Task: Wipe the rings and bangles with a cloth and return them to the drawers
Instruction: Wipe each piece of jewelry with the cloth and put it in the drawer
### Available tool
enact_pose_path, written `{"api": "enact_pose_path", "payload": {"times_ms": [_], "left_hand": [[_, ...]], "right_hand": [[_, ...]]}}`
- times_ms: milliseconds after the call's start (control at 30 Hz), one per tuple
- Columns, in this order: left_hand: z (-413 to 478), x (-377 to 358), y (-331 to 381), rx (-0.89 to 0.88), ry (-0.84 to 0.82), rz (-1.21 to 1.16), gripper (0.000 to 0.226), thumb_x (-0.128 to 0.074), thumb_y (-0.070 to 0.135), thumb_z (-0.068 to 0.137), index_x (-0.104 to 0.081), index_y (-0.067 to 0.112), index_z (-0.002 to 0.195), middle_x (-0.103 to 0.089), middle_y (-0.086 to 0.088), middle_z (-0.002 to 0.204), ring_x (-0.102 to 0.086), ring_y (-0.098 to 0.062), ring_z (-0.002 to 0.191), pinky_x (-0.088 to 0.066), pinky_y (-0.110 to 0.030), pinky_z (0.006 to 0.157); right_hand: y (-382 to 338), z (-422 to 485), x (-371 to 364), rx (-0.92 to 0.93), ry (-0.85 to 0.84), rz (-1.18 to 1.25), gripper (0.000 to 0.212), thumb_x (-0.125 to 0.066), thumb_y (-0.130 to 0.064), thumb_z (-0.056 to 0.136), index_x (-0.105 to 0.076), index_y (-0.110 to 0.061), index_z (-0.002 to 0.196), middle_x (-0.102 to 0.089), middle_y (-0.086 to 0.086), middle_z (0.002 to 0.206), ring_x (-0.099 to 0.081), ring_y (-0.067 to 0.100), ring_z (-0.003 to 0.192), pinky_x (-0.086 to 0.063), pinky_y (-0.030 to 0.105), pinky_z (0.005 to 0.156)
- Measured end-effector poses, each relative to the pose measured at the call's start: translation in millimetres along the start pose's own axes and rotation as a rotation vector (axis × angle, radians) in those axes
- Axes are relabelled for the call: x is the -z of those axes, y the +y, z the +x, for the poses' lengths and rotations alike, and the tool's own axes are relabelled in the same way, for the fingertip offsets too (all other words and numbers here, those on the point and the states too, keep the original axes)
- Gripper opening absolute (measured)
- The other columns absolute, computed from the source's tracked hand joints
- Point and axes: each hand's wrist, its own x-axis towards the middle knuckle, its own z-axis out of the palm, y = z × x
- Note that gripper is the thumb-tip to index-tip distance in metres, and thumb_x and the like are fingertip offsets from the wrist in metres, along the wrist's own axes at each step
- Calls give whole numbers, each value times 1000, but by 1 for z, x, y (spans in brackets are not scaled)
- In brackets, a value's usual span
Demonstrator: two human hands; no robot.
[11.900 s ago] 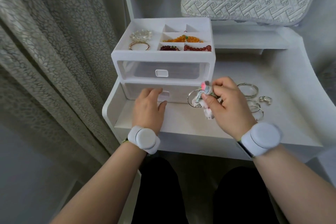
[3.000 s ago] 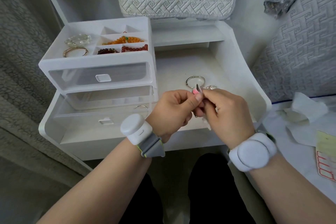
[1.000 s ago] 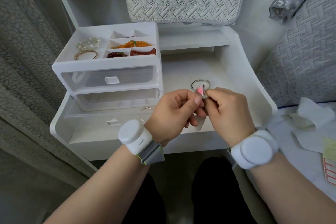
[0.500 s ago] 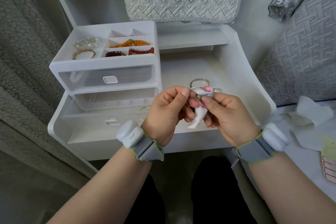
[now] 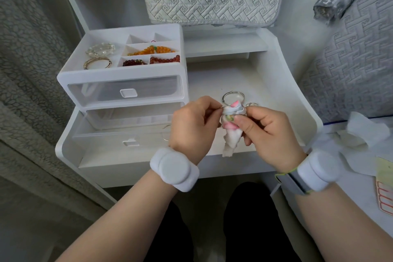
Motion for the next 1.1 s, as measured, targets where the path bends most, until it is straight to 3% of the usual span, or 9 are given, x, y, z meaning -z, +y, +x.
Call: {"api": "enact_pose_path", "payload": {"times_ms": [167,267,333,433,600,700,800,967,1100], "left_hand": [[0,-4,6,315,-42,-433,14,-60,0,86,-63,9,75,-65,-3,62,-61,-12,52,-52,-24,51],[-1,-5,7,413,-84,-594,14,-60,0,86,-62,7,75,-65,-3,58,-61,-13,49,-50,-22,47],[1,-2,5,373,-125,-510,12,-62,4,86,-63,11,77,-67,-7,62,-62,-16,52,-54,-27,50],[3,1,1,124,-114,-138,14,-65,11,85,-64,21,77,-66,1,67,-62,-14,59,-56,-32,60],[-1,0,3,-106,-73,135,16,-57,9,77,-68,19,82,-62,8,67,-57,-10,61,-46,-23,56],[1,0,5,85,-99,-119,25,-61,-4,80,-64,20,72,-64,3,64,-56,-3,55,-45,-14,51],[2,-1,10,309,-129,-441,19,-61,-3,84,-63,10,71,-64,-4,58,-58,-9,47,-48,-18,45],[0,-3,6,546,-183,-724,20,-57,1,88,-61,6,69,-62,-2,50,-58,-13,43,-49,-21,43],[1,-2,7,564,-216,-731,19,-56,1,88,-59,7,71,-63,-1,51,-59,-11,43,-50,-20,43]], "right_hand": [[3,-4,-3,-10,-25,141,15,-57,-17,86,-69,-23,80,-55,8,53,-46,5,44,-40,16,48],[5,-4,-1,9,-45,124,12,-56,-16,86,-68,-18,84,-56,-2,51,-45,3,45,-41,16,50],[7,-4,0,14,-77,108,12,-56,-15,86,-68,-17,86,-55,-11,52,-45,3,48,-40,17,51],[9,-4,1,11,-110,99,13,-55,-15,87,-67,-19,85,-56,-10,56,-45,3,51,-40,18,52],[6,2,-3,32,-116,112,37,-53,-31,89,-59,0,69,-45,-7,52,-38,4,50,-34,18,51],[9,3,-2,62,-100,131,50,-53,-35,86,-57,13,75,-47,6,54,-41,13,51,-36,26,50],[14,2,-1,62,-91,212,43,-60,-38,86,-63,5,87,-60,28,73,-54,44,65,-46,48,60],[13,3,-1,58,-97,236,18,-64,-26,86,-70,-9,87,-70,4,76,-66,24,71,-54,39,69],[14,3,1,74,-117,232,31,-64,-34,84,-67,-4,91,-67,14,80,-61,39,74,-51,47,70]]}}
